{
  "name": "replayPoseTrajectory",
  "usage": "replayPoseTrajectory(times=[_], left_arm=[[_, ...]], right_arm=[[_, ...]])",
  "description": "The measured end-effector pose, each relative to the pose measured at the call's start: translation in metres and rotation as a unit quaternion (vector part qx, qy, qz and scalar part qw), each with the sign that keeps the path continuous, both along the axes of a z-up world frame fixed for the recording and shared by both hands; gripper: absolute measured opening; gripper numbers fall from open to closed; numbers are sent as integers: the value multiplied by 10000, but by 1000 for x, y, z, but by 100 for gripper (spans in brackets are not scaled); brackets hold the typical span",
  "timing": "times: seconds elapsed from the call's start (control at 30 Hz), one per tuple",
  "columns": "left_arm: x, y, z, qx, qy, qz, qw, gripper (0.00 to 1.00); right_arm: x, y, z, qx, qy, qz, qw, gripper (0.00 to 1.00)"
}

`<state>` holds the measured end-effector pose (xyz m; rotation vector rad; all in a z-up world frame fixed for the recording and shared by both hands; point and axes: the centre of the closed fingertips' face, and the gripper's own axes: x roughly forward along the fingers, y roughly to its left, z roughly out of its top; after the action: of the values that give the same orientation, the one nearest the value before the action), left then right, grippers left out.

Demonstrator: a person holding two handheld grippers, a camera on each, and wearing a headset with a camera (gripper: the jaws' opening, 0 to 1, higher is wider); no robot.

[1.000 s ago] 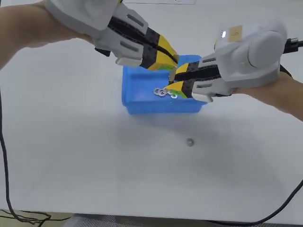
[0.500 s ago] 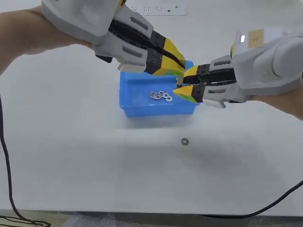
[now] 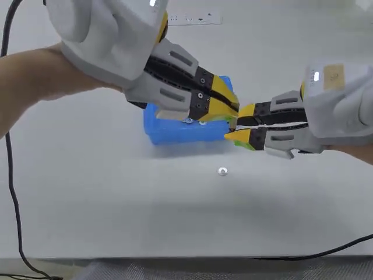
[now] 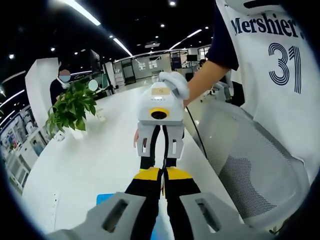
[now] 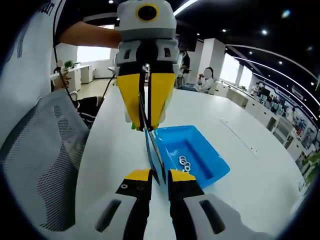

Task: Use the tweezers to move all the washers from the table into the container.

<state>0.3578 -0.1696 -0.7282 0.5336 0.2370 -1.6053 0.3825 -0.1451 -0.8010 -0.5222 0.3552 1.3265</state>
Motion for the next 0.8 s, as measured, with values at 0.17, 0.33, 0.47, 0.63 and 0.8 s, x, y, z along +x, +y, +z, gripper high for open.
replayPoseTrajectory(times=[0.17,0.33,0.47,0.63,0.8], left_arm=[[-8,-1,-9,-12,142,5,9999,6],[-12,-1,-16,-81,261,70,9996,6],[-14,-2,-24,-108,363,111,9992,6],[-15,-2,-31,-97,472,132,9988,6],[-17,-3,-38,-75,554,145,9983,6]], right_arm=[[-8,1,-10,-52,100,73,9999,14],[-11,0,-17,-59,210,86,9997,14],[-14,-2,-25,-93,293,101,9995,14],[-19,-2,-34,-101,393,132,9991,14],[-22,-3,-40,-105,480,133,9987,14]])
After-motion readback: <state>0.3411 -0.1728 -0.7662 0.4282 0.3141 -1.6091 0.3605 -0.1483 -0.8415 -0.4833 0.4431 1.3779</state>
